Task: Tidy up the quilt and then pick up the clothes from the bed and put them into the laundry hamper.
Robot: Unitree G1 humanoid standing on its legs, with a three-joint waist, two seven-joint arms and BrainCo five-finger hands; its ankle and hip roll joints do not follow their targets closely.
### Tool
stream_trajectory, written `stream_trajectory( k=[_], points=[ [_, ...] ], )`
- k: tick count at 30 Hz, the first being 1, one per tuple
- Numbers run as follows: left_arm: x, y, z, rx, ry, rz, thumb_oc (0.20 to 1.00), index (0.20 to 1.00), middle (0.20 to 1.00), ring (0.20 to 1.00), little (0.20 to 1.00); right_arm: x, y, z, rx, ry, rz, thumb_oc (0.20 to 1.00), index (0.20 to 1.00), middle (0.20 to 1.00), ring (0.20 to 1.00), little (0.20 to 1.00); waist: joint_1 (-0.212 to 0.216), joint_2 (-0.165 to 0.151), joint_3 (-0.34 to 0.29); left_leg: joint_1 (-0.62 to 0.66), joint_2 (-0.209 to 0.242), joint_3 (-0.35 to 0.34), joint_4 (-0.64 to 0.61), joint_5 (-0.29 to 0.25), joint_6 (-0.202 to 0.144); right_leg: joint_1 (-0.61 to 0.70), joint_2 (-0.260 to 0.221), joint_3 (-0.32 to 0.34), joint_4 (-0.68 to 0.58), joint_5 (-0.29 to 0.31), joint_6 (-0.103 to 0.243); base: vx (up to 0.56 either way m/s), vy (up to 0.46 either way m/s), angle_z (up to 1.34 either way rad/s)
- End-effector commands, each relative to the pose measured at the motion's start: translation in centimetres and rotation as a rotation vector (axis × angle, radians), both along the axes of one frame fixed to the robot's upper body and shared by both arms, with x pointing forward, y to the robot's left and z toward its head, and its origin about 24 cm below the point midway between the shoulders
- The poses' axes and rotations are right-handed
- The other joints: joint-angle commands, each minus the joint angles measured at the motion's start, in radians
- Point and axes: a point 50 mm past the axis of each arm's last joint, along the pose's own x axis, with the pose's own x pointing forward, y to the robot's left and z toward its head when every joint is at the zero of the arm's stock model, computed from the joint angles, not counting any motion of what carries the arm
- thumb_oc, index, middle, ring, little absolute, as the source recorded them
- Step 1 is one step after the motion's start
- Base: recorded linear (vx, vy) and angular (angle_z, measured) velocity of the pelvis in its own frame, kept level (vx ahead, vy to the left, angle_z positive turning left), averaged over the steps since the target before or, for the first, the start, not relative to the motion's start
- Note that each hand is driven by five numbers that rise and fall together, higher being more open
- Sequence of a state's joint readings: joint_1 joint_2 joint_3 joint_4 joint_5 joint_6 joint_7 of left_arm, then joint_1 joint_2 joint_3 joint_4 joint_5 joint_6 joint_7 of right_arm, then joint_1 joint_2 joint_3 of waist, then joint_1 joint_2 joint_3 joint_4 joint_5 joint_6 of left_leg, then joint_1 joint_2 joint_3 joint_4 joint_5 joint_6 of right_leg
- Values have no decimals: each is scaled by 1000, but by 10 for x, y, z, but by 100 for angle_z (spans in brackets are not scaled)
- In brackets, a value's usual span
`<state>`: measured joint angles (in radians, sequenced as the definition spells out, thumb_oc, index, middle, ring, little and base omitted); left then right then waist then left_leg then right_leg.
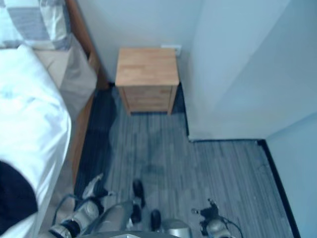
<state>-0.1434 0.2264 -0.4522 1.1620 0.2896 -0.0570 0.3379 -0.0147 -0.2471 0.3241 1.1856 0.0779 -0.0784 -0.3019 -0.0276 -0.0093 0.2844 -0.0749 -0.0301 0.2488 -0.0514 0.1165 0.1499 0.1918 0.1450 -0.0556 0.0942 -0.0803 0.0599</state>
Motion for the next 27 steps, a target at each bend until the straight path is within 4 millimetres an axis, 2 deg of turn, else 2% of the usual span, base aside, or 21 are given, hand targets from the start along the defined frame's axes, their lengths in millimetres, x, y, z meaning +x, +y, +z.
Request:
stream_trajectory(
  k=[1, 2, 3, 4, 6, 8, 10, 12, 14, 15, 17, 19, 21, 22, 23, 24, 25, 26, 27],
  points=[
    [18, -2, 8, 25, -46, -50, 1000, 1000, 1000, 1000, 1000, 22, -5, 9, -26, -65, 27, 1000, 1000, 1000, 1000, 1000, 1, 14, 35, 158, 56, -24, -36, -164, -152, -261, -214, -53, 317, -4, 137, 149, -34, 0],
    [18, -2, 8, 25, -46, -49, 1000, 1000, 1000, 1000, 1000, 22, -5, 9, -26, -65, 28, 1000, 1000, 1000, 1000, 1000, 0, 13, 35, 159, 54, -25, -36, -164, -152, -262, -216, -54, 321, -7, 137, 222, -56, 22],
    [18, 1, 9, 29, -45, -40, 1000, 1000, 1000, 1000, 1000, 22, -3, 9, -25, -64, 37, 1000, 1000, 1000, 1000, 1000, 1, 14, 37, 166, 60, -28, -36, -168, -155, -271, -242, -84, 318, -6, 135, 151, -63, 43],
    [18, 4, 9, 37, -45, -33, 1000, 1000, 1000, 1000, 1000, 24, -1, 9, -27, -70, 50, 1000, 1000, 1000, 1000, 1000, 3, 18, 38, 172, 70, -35, -36, -171, -160, -275, -269, -112, 273, -17, 121, 217, -122, 44],
    [16, 8, 9, 48, -44, -33, 1000, 1000, 1000, 1000, 1000, 30, 2, 11, -24, -86, 68, 1000, 1000, 1000, 1000, 1000, 7, 17, 36, 175, 74, -53, -36, -176, -166, -270, -290, -108, 145, -4, 100, 197, -162, 56],
    [15, 11, 9, 52, -47, -16, 1000, 1000, 1000, 1000, 1000, 37, 6, 13, -19, -104, 90, 1000, 1000, 1000, 1000, 1000, 10, 5, 29, 181, 68, -80, -36, -184, -172, -265, -295, -27, 0, 30, 99, 203, -192, 69],
    [15, 17, 10, 52, -53, 17, 1000, 1000, 1000, 1000, 1000, 44, 11, 14, -11, -115, 111, 1000, 1000, 1000, 1000, 1000, 11, 1, 21, 178, 68, -116, -36, -187, -177, -277, -302, 92, -106, 77, 110, 193, -226, 63],
    [17, 22, 12, 43, -72, 48, 1000, 1000, 1000, 1000, 1000, 58, 20, 19, 7, -151, 152, 1000, 1000, 1000, 1000, 1000, 13, 0, 16, 173, 69, -163, -36, -182, -189, -311, -284, 222, -138, 98, 121, 161, -249, 72],
    [17, 24, 12, 38, -75, 68, 1000, 1000, 1000, 1000, 1000, 68, 24, 23, 11, -173, 183, 1000, 1000, 1000, 1000, 1000, 12, 3, 20, 172, 82, -214, -36, -176, -198, -345, -266, 302, -136, 106, 124, 141, -351, 103],
    [10, 28, 9, 34, -55, 93, 1000, 1000, 1000, 1000, 1000, 73, 27, 26, 21, -191, 198, 1000, 1000, 1000, 1000, 1000, 19, -2, 22, 173, 92, -264, -36, -170, -210, -333, -264, 325, -147, 100, 120, 153, -471, 147],
    [5, 32, 8, 43, -44, 111, 1000, 1000, 1000, 1000, 1000, 74, 29, 26, 27, -197, 205, 1000, 1000, 1000, 1000, 1000, 19, -6, 23, 176, 95, -283, -36, -170, -212, -316, -270, 306, -144, 94, 115, 82, -407, 134],
    [-7, 32, 2, 44, -11, 139, 1000, 1000, 1000, 1000, 1000, 81, 30, 30, 21, -219, 234, 1000, 1000, 1000, 1000, 1000, 40, 4, 19, 147, 152, -326, -36, -134, -246, -268, -260, 252, -163, 75, 91, 24, -499, 94],
    [-7, 28, 2, 32, -16, 135, 1000, 1000, 1000, 1000, 1000, 81, 27, 31, 10, -220, 235, 1000, 1000, 1000, 1000, 1000, 45, 11, 21, 133, 164, -344, -36, -120, -253, -253, -255, 229, -165, 67, 80, -15, -252, 100],
    [-5, 23, 2, 15, -23, 129, 1000, 1000, 1000, 1000, 1000, 83, 22, 33, -12, -227, 246, 1000, 1000, 1000, 1000, 1000, 49, 18, 26, 114, 168, -351, -36, -105, -257, -223, -255, 182, -170, 54, 67, -72, -307, 125],
    [-4, 17, 2, -2, -29, 122, 1000, 1000, 1000, 1000, 1000, 85, 16, 35, -23, -236, 234, 1000, 1000, 1000, 1000, 1000, 43, 20, 28, 93, 157, -307, -32, -91, -247, -194, -267, 135, -179, 42, 63, -105, -239, 121],
    [-2, 15, 2, -3, -32, 106, 1000, 1000, 1000, 1000, 1000, 83, 13, 35, -29, -232, 222, 1000, 1000, 1000, 1000, 1000, 37, 17, 31, 83, 153, -232, -6, -95, -244, -181, -277, 101, -177, 34, 60, -85, -128, 107],
    [-2, 15, 2, -3, -33, 106, 1000, 1000, 1000, 1000, 1000, 83, 13, 35, -29, -232, 222, 1000, 1000, 1000, 1000, 1000, 37, 17, 28, 78, 153, -232, -5, -93, -244, -185, -277, 101, -177, 36, 60, -173, -136, 131],
    [2, 10, 4, -6, -42, 67, 1000, 1000, 1000, 1000, 1000, 79, 10, 33, -33, -221, 187, 1000, 1000, 1000, 1000, 1000, 22, 10, 30, 76, 150, -56, 60, -132, -232, -168, -291, 25, -175, 27, 56, -195, -140, 130],
    [3, 9, 5, -7, -44, 51, 1000, 1000, 1000, 1000, 1000, 77, 9, 31, -32, -212, 173, 1000, 1000, 1000, 1000, 1000, 16, 8, 27, 68, 143, -13, 110, -157, -224, -167, -292, -5, -167, 23, 50, -252, -180, 126]
  ],
)
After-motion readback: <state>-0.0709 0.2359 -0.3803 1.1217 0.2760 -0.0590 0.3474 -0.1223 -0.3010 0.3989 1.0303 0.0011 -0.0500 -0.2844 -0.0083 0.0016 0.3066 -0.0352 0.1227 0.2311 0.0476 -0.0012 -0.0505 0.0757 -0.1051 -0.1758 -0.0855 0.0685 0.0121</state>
